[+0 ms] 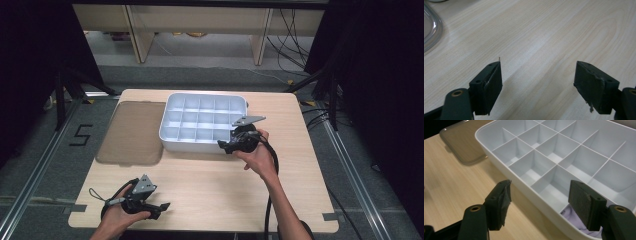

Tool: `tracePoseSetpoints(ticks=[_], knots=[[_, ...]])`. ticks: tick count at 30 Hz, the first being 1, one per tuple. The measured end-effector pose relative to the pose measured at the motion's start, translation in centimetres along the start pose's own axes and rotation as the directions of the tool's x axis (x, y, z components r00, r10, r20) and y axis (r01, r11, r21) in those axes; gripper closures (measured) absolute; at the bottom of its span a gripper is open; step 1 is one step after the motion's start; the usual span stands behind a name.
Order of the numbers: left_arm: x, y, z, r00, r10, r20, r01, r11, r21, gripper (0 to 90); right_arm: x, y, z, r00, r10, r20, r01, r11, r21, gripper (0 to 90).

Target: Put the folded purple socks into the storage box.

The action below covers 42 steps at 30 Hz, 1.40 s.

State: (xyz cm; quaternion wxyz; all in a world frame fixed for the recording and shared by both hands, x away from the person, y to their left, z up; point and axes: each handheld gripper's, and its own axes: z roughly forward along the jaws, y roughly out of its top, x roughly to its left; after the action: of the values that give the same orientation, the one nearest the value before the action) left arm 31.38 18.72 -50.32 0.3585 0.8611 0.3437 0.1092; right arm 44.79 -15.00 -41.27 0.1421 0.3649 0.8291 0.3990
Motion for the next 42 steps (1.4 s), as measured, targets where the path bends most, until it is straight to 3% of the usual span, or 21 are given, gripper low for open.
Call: tracePoseSetpoints(ticks=[3,6,7,11,17,19,20,23,27,30,33,35,38,40,41,42], knots=[[0.1,0.0,-0.1,0.9999,0.013,-0.004,-0.013,0.9999,0.001,21.1,0.6,-0.2,0.0,0.9998,-0.02,-0.006,0.02,1.0,-0.002,35.1],[0.1,0.0,-0.1,0.9998,0.018,-0.004,-0.018,0.9998,0.0,21.1,1.3,-0.4,-0.1,0.9998,-0.007,-0.02,0.007,1.0,0.014,34.8],[0.0,0.0,-0.1,1.0,0.002,-0.003,-0.002,1.0,-0.001,21.1,1.4,-0.6,0.1,0.9997,-0.018,-0.018,0.018,1.0,-0.006,34.5],[0.1,0.1,-0.2,0.9996,0.027,-0.002,-0.027,0.9996,0.005,21.3,2.0,-1.1,-0.2,0.9993,-0.01,-0.035,0.01,1.0,0.011,32.5],[0.0,0.1,-0.3,0.9999,0.015,-0.007,-0.015,0.9999,-0.003,21.3,2.3,-1.7,-0.5,0.9993,-0.018,-0.034,0.017,1.0,-0.006,28.1],[0.0,0.1,-0.3,0.9997,0.022,-0.008,-0.022,0.9998,-0.003,21.3,2.6,-1.9,-0.6,0.9994,0.004,-0.036,-0.004,1.0,-0.004,26.7],[-0.1,0.0,-0.2,1.0,-0.001,-0.004,0.001,1.0,-0.006,21.3,2.6,-2.0,-0.7,0.9993,-0.01,-0.036,0.01,1.0,0.001,25.6],[0.0,0.1,-0.3,0.9996,0.022,-0.015,-0.023,0.9997,-0.001,21.4,2.8,-2.3,-0.9,0.9991,-0.008,-0.043,0.008,1.0,0.001,23.2],[0.0,0.0,-0.3,0.9999,0.015,-0.007,-0.015,0.9999,-0.002,21.4,3.1,-2.7,-0.9,0.9987,-0.02,-0.047,0.021,1.0,0.015,21.0],[0.0,0.0,-0.2,1.0,-0.001,-0.004,0.001,1.0,-0.006,21.4,3.2,-3.0,-0.9,0.998,-0.026,-0.058,0.026,1.0,0.011,20.2],[0.1,0.0,-0.3,0.9998,0.02,-0.009,-0.02,0.9998,-0.005,21.4,3.4,-3.3,-1.2,0.9985,-0.034,-0.044,0.034,0.999,0.008,21.2],[-0.1,0.0,-0.3,1.0,-0.003,-0.007,0.003,1.0,-0.007,21.4,3.4,-3.5,-1.2,0.9976,-0.046,-0.052,0.046,0.999,0.001,21.4],[0.0,0.0,-0.5,0.9996,0.028,-0.007,-0.028,0.9996,-0.001,21.5,3.7,-3.9,-1.2,0.9967,-0.057,-0.058,0.057,0.998,0.005,21.6],[0.0,0.0,-0.5,0.9998,0.019,-0.008,-0.019,0.9998,-0.007,21.5,4.0,-4.2,-1.2,0.9977,-0.023,-0.064,0.024,1.0,0.015,21.7],[-0.1,0.0,-0.4,1.0,0.003,-0.006,-0.003,0.9999,-0.01,21.5,3.8,-4.2,-1.2,0.9969,-0.055,-0.055,0.056,0.998,0.011,21.7],[-0.1,0.0,-0.4,1.0,0.004,-0.005,-0.004,0.9999,-0.01,21.5,4.0,-4.3,-1.2,0.9972,-0.046,-0.059,0.047,0.999,0.023,21.4]])
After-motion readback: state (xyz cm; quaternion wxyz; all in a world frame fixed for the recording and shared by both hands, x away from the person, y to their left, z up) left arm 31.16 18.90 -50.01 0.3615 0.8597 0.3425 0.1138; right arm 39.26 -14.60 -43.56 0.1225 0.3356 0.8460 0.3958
